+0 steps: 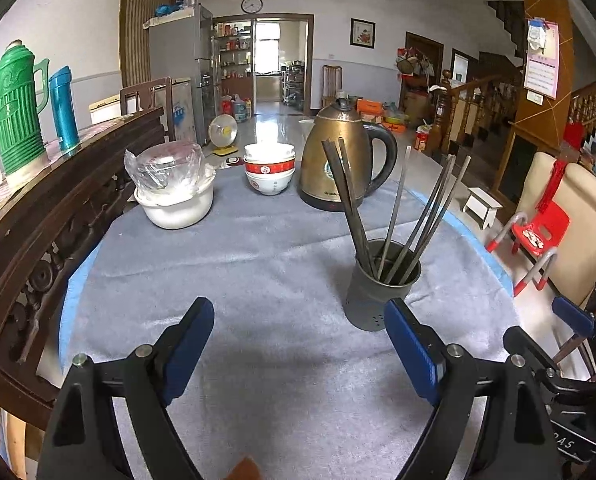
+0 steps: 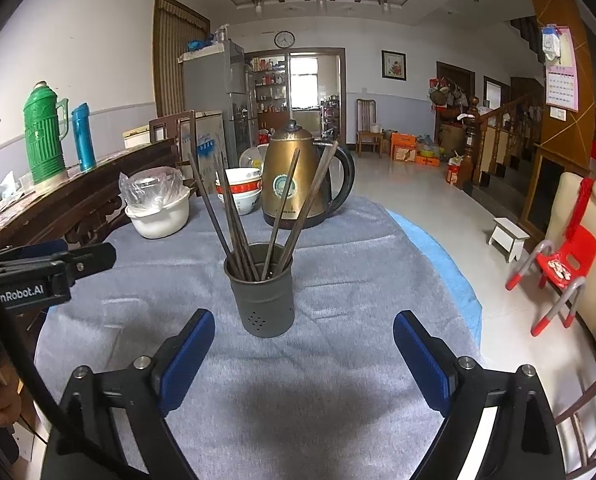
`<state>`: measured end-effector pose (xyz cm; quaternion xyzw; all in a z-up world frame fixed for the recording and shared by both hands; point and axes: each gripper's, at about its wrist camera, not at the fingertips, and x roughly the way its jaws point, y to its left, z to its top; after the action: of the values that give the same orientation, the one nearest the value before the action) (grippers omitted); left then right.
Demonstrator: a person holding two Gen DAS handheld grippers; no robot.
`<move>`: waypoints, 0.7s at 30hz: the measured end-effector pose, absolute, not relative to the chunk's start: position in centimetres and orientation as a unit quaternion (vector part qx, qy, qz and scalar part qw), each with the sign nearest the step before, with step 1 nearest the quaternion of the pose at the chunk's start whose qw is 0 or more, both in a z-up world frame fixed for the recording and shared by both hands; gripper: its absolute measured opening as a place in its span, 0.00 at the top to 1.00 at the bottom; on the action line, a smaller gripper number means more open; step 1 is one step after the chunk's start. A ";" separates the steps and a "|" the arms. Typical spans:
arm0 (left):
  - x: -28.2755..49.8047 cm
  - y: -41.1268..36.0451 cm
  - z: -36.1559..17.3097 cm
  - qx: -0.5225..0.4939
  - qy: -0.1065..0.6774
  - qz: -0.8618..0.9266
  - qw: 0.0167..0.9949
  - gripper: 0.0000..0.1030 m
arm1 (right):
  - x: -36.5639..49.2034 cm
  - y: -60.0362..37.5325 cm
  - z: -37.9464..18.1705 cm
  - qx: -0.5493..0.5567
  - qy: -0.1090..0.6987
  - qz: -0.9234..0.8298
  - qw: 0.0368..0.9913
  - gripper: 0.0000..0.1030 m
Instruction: Organize utensils
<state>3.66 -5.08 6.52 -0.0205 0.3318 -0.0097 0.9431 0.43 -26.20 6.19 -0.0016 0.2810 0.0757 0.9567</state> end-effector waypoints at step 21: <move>2.3 -5.7 8.0 -0.005 0.313 -0.026 0.949 0.07 | -0.1 -26.2 7.0 -0.003 0.274 0.070 0.959 0.09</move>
<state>2.34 -5.67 7.97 -0.0051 0.3133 -0.0256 0.9493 -0.10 -26.22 6.96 -0.0031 0.2735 0.0700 0.9593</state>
